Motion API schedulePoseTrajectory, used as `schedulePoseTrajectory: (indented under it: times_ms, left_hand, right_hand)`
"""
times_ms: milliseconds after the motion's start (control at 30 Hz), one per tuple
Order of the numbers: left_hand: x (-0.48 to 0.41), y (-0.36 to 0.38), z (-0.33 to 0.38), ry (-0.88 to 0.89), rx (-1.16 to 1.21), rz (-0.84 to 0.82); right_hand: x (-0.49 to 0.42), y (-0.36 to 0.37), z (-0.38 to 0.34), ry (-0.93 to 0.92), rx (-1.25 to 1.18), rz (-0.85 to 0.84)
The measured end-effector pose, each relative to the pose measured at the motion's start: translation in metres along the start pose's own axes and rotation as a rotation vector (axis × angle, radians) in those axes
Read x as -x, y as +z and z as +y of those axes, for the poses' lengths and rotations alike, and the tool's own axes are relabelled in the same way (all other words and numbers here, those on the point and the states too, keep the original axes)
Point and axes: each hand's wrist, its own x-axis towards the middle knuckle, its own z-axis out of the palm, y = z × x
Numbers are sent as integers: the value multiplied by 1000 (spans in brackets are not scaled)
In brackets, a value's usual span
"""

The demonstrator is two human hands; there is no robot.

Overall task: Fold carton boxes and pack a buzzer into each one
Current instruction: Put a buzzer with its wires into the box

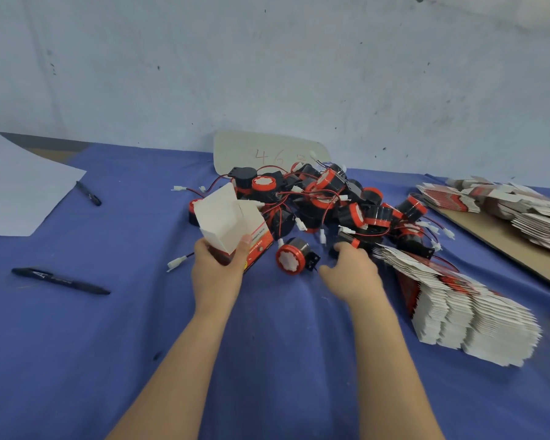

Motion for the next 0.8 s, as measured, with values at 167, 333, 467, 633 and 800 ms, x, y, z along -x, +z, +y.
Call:
schedulePoseTrajectory:
  times_ms: [167,333,467,633,800]
  left_hand:
    - [1,0,0,22,-45,21]
    - [2,-2,-1,78,-93,17]
    - [2,-4,-3,142,-211,-118]
    - [4,-2,-2,153,-409,-366]
    - [4,-3,1,129,-544,-459]
  right_hand:
    - [-9,42,-23,-228,0,-69]
    - [-21,65,-26,-183,-15,188]
    - [-23,39,-23,-153,-516,408]
    - [-5,-25,-31,-514,-516,308]
    - [12,-36,-52,-692,-142,-43]
